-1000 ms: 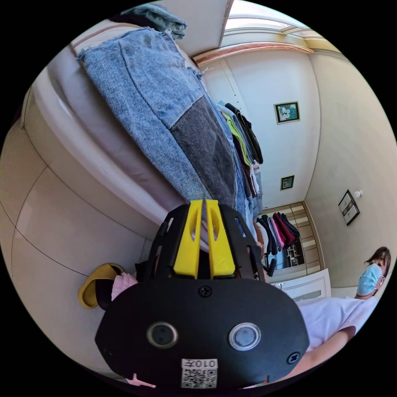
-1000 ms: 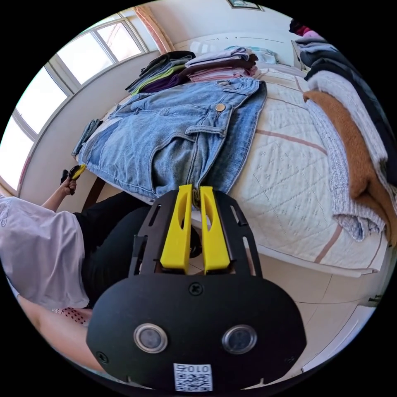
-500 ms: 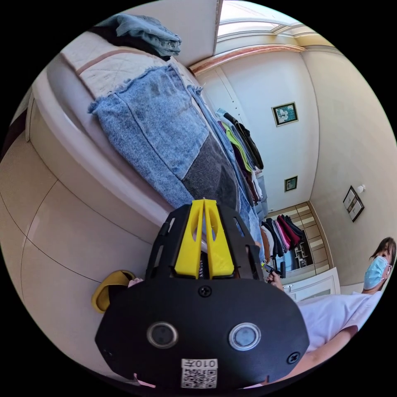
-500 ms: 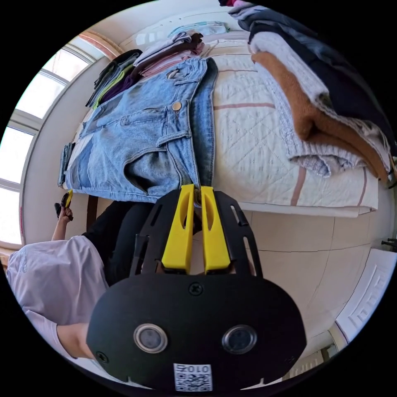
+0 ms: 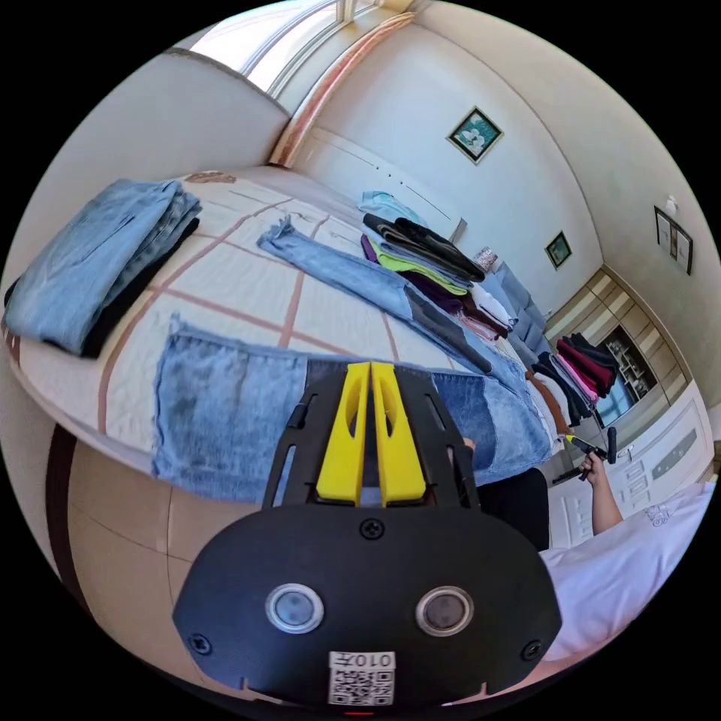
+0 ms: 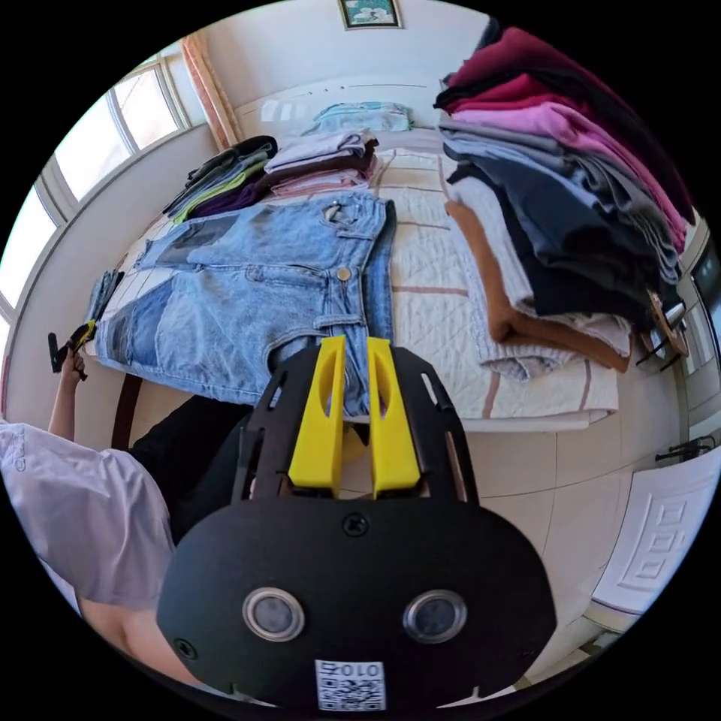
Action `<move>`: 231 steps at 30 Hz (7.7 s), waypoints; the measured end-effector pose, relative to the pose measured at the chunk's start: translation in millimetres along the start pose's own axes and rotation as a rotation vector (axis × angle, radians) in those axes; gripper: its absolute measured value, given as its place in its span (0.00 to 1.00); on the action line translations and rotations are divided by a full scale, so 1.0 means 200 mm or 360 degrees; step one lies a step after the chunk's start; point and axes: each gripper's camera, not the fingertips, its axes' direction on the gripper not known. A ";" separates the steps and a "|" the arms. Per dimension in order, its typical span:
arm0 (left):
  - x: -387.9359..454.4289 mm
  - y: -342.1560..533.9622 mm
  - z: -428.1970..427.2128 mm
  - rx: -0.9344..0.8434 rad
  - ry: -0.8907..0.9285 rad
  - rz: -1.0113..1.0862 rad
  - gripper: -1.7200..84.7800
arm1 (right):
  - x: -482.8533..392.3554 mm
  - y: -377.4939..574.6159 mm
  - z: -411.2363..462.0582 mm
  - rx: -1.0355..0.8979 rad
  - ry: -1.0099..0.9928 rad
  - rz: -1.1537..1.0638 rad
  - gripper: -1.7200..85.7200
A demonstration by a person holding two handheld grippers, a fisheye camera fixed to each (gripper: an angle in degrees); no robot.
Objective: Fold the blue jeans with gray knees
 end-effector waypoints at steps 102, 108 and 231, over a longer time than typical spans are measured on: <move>0.03 -0.39 0.15 0.0084 -0.0160 -0.0962 0.12 | -0.87 0.37 0.36 -0.0010 0.0008 -0.0328 0.09; -0.01 -0.41 -0.12 0.0122 -0.0224 -0.0991 0.12 | -0.85 0.42 0.31 -0.0014 0.0015 -0.0348 0.09; -1.15 1.19 -1.51 0.0422 0.1144 -0.1376 0.18 | 0.24 0.78 -0.34 0.0148 -0.0715 0.0997 0.11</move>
